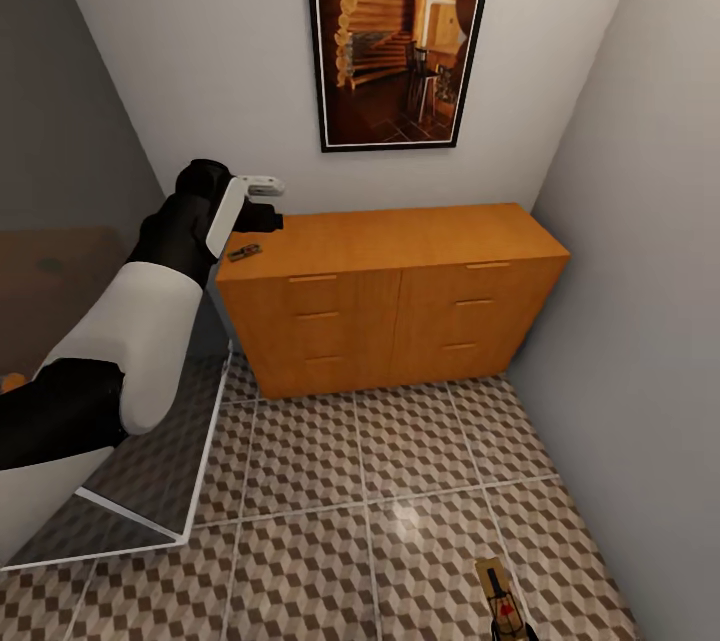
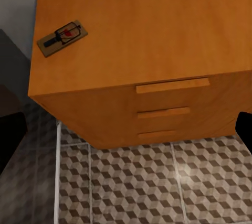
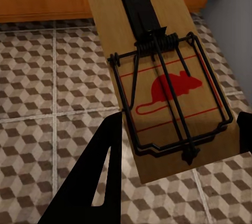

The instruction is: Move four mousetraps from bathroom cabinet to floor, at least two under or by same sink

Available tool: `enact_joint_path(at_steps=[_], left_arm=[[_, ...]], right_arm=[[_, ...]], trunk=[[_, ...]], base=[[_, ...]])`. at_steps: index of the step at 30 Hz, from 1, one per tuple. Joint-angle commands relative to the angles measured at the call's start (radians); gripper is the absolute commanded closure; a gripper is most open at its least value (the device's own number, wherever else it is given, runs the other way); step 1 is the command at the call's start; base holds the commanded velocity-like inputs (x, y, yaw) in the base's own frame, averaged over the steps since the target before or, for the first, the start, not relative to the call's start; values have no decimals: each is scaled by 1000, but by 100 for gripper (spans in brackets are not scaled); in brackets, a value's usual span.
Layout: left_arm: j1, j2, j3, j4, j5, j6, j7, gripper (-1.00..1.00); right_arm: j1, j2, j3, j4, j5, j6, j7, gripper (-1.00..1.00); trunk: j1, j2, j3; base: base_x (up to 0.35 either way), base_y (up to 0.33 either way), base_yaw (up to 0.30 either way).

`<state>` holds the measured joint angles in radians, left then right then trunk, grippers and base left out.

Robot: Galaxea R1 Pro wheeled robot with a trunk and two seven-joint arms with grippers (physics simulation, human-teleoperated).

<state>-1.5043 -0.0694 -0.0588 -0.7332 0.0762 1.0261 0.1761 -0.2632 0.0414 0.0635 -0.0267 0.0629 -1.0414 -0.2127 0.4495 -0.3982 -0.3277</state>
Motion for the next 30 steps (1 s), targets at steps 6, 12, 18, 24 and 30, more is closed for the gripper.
enact_joint_path(at_steps=[6, 12, 18, 24, 30], left_arm=[[-1, 0, -3, 0, 8, 3, 8, -100], [-1, 0, -4, 1, 8, 3, 8, -100], [-1, 0, -5, 1, 8, 3, 8, -100], [-2, 0, -6, 0, 8, 3, 8, -100], [-2, 0, -6, 0, 8, 3, 8, -100]], right_arm=[[-1, 0, 6, 1, 5, -2, -10, 100], [-1, 0, 6, 1, 5, -2, -10, 100], [-1, 0, 6, 1, 4, -2, -10, 100], [-1, 0, 6, 1, 5, -2, -10, 100], [-1, 0, 6, 1, 4, -2, -10, 100]], trunk=[[1, -2, -1], [1, -2, 2], [1, -2, 9], [1, -2, 16], [1, -2, 21]], base=[[87, 134, -8], [183, 228, -143], [224, 136, -206], [77, 11, -216], [6, 1, -177]])
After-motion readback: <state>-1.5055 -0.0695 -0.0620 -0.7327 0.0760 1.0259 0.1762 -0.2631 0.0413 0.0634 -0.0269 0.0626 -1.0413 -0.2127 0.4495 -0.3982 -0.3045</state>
